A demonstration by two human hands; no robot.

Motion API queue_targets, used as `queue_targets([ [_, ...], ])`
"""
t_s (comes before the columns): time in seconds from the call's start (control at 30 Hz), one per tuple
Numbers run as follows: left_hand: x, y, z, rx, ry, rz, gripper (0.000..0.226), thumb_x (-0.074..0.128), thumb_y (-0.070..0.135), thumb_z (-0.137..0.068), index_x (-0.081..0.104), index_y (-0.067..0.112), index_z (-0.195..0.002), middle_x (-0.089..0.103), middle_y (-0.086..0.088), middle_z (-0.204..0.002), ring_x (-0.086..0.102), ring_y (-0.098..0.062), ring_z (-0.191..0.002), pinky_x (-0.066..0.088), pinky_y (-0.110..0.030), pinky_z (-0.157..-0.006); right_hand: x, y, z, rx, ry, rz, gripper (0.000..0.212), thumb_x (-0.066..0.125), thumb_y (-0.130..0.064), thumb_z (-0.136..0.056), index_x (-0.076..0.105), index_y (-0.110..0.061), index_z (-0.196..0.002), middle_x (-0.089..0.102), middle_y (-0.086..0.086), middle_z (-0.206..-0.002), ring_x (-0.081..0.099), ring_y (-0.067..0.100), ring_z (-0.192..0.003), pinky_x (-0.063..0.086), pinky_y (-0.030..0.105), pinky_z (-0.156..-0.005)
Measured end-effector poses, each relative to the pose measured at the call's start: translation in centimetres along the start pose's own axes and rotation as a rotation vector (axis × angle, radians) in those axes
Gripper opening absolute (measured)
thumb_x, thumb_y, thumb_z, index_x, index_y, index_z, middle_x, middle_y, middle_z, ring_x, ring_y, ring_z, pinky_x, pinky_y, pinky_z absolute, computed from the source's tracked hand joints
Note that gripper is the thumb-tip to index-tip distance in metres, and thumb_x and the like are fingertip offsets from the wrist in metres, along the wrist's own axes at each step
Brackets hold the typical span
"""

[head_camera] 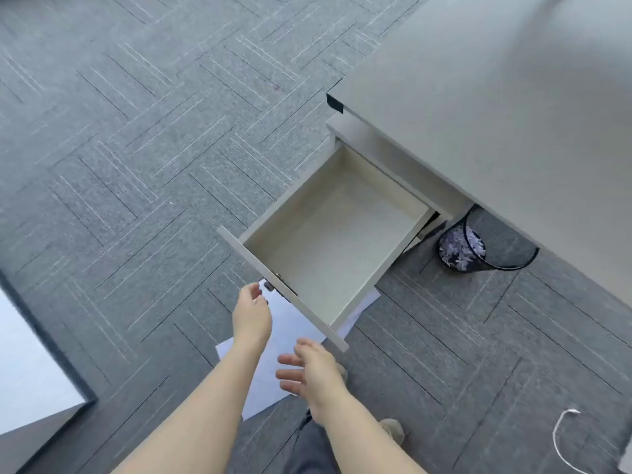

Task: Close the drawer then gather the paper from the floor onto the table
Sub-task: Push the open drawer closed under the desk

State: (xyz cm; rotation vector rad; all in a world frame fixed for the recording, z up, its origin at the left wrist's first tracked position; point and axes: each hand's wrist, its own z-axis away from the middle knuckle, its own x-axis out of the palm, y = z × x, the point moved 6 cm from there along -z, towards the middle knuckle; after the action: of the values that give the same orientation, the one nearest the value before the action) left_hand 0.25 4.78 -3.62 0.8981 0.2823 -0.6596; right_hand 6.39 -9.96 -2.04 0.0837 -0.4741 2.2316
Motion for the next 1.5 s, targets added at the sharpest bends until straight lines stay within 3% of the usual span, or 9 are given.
queue_targets([
  [0.1, 1.1, -1.5, -1.4, -0.095, -0.074, 0.118, 0.043, 0.031, 0.009, -0.093, 0.043, 0.018, -0.134, 0.055, -0.005, -0.127, 0.062, -0.023, -0.101, 0.046, -0.046, -0.095, 0.1, 1.0, -1.7, 0.065, 0.019, -0.086, 0.045, 0.042, -0.019, -0.102, 0.034, -0.021, -0.146, 0.067, 0.014, -0.112, 0.069, 0.030, -0.084, 0.058, 0.037, -0.070],
  [0.2, 2.1, -2.1, -2.1, -0.133, -0.123, 0.167, 0.044, 0.032, 0.008, -0.094, 0.041, 0.018, -0.136, 0.054, 0.000, -0.122, 0.063, -0.020, -0.094, 0.048, -0.044, -0.090, -0.1, 1.3, -3.0, 0.079, 0.060, -0.179, 0.048, 0.041, -0.018, -0.102, 0.029, -0.025, -0.148, 0.065, 0.014, -0.115, 0.070, 0.032, -0.090, 0.058, 0.039, -0.073],
  [0.37, 2.9, -2.0, -3.5, -0.056, -0.085, 0.187, 0.035, 0.044, 0.014, -0.092, 0.052, 0.021, -0.125, 0.066, 0.008, -0.103, 0.067, -0.021, -0.096, 0.051, -0.044, -0.091, -0.7, 1.2, -4.7, 0.048, 0.135, -0.302, 0.039, 0.040, -0.020, -0.103, 0.037, -0.024, -0.142, 0.065, 0.011, -0.112, 0.070, 0.030, -0.082, 0.055, 0.034, -0.061],
  [0.6, 4.9, 0.3, -4.1, 0.012, -0.075, 0.174, 0.028, 0.050, 0.017, -0.091, 0.055, 0.026, -0.118, 0.069, 0.001, -0.109, 0.071, -0.014, -0.089, 0.053, -0.042, -0.087, -2.6, -1.4, -5.6, -0.007, 0.176, -0.352, 0.033, 0.043, -0.016, -0.101, 0.045, -0.021, -0.134, 0.065, 0.010, -0.118, 0.069, 0.027, -0.078, 0.053, 0.032, -0.060],
  [0.77, 7.6, 3.0, -5.6, 0.049, -0.084, 0.121, 0.025, 0.051, 0.023, -0.089, 0.054, 0.038, -0.109, 0.070, 0.012, -0.094, 0.071, -0.013, -0.086, 0.052, -0.048, -0.089, -4.9, -5.0, -6.7, -0.061, 0.223, -0.372, 0.021, 0.043, -0.018, -0.100, 0.055, -0.016, -0.118, 0.066, 0.009, -0.116, 0.069, 0.025, -0.075, 0.053, 0.032, -0.060],
  [0.97, 11.1, 7.1, -7.1, 0.132, -0.093, 0.067, 0.022, 0.052, 0.025, -0.089, 0.058, 0.033, -0.109, 0.069, 0.016, -0.087, 0.071, -0.012, -0.082, 0.054, -0.046, -0.086, -8.0, -9.6, -8.1, -0.150, 0.278, -0.340, 0.021, 0.045, -0.026, -0.101, 0.058, -0.015, -0.113, 0.069, 0.006, -0.111, 0.068, 0.024, -0.073, 0.054, 0.031, -0.059],
  [1.23, 14.9, 12.1, -8.7, 0.205, -0.078, 0.007, 0.030, 0.054, 0.026, -0.086, 0.061, 0.025, -0.115, 0.071, 0.009, -0.098, 0.070, -0.012, -0.084, 0.055, -0.039, -0.082, -11.1, -15.1, -9.8, -0.223, 0.315, -0.363, 0.017, 0.044, -0.024, -0.101, 0.057, -0.015, -0.107, 0.068, 0.007, -0.107, 0.066, 0.024, -0.071, 0.052, 0.032, -0.061],
  [1.5, 17.9, 16.1, -9.3, 0.273, -0.010, -0.083, 0.025, 0.056, 0.025, -0.090, 0.053, 0.017, -0.114, 0.069, 0.002, -0.112, 0.063, -0.019, -0.103, 0.038, -0.026, -0.078, -13.6, -19.4, -11.1, -0.273, 0.336, -0.360, 0.018, 0.044, -0.027, -0.101, 0.057, -0.016, -0.107, 0.069, 0.005, -0.101, 0.066, 0.021, -0.066, 0.051, 0.029, -0.058],
])
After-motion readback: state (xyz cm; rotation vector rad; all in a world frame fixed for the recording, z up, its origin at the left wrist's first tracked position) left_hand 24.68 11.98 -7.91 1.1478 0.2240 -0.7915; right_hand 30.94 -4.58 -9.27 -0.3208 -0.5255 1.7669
